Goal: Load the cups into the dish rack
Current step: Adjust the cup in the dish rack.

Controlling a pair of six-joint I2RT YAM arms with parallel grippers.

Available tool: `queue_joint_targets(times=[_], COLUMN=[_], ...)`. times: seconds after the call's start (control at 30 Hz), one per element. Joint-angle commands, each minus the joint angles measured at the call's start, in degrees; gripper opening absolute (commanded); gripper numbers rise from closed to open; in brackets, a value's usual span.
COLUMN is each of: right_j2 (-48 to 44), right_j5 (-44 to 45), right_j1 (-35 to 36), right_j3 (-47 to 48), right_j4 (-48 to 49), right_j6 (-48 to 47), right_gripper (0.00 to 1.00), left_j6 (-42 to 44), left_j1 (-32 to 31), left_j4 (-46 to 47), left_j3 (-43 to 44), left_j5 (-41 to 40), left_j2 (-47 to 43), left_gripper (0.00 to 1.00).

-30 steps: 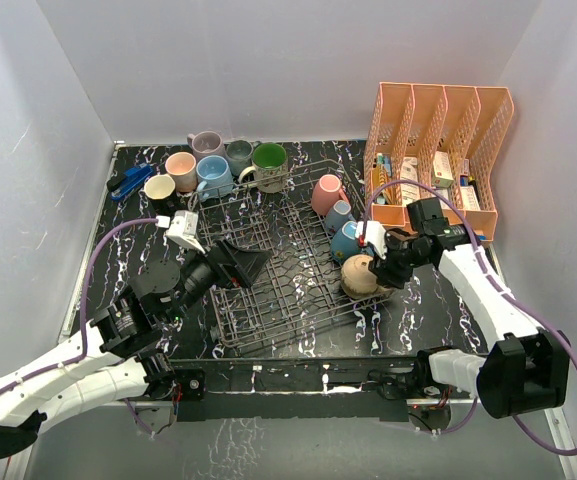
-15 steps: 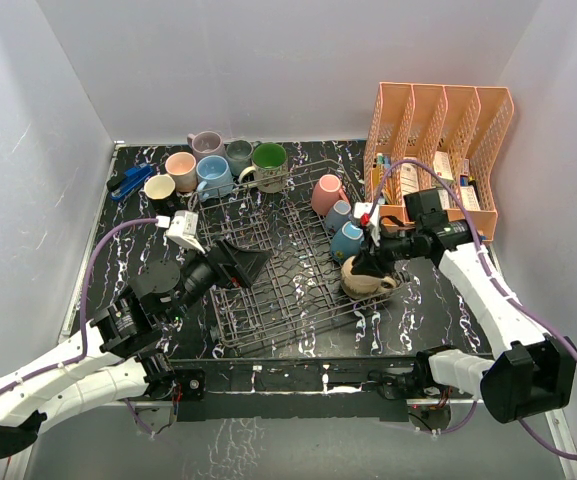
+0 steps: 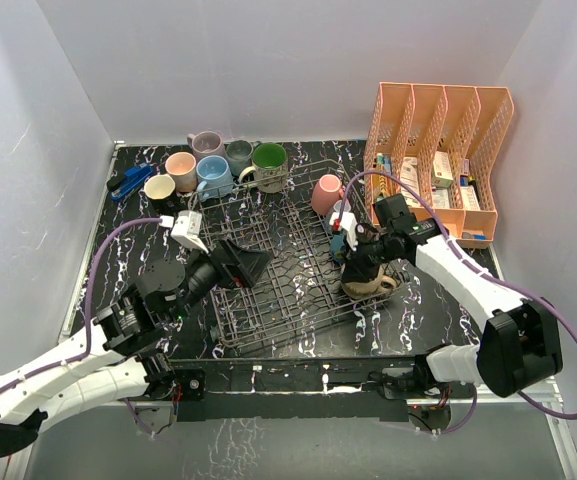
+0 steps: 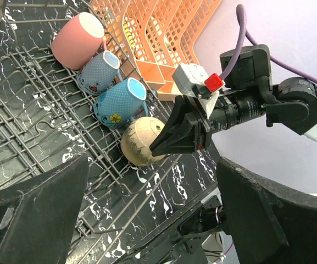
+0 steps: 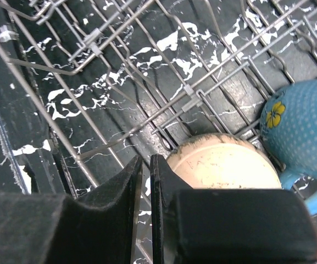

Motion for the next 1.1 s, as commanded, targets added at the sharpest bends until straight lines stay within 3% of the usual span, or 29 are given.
queue_joint_targets(times=[0.0,0.33,0.47,0.73,0.93,1.07], right_j2=[-2.14,-6.46,-7.89,-11.67,-13.72,-11.65], right_j5=[5.87,11.4,5.13,-17.19,-22.54,-23.63], right_j1=[0.2,-1.02,-2.33,-9.99,-13.67,-14.26], right_j3=[-1.7,-5.09,-3.95,-2.21,-2.76,-0.48], right_j4=[4.0,6.69,5.51,4.34,9.85,12.86], right_j6=[2.05,3.31,3.19,2.31,4.4,5.21], right_gripper=[0.14,0.15,0.16,0.18,0.28,0.37], left_j6=[0.3,1.15,0.94,1.51,7.18,11.36], left_j1=[-0.11,-0.09,-0.09,-0.09,0.33,6.52], left_j4=[0.68,0.64,0.17,-2.91,-12.66,-19.65], left_j3=[1.18,2.41,2.47,5.2,14.94,24.91], left_j5=[-0.9,-0.73,-0.73,-1.01,-4.11,2.08], left_j2=[0.67,3.02,3.4,6.32,13.12,21.24], left_gripper=[0.97,0.97,0.97,0.97,0.97,0.97])
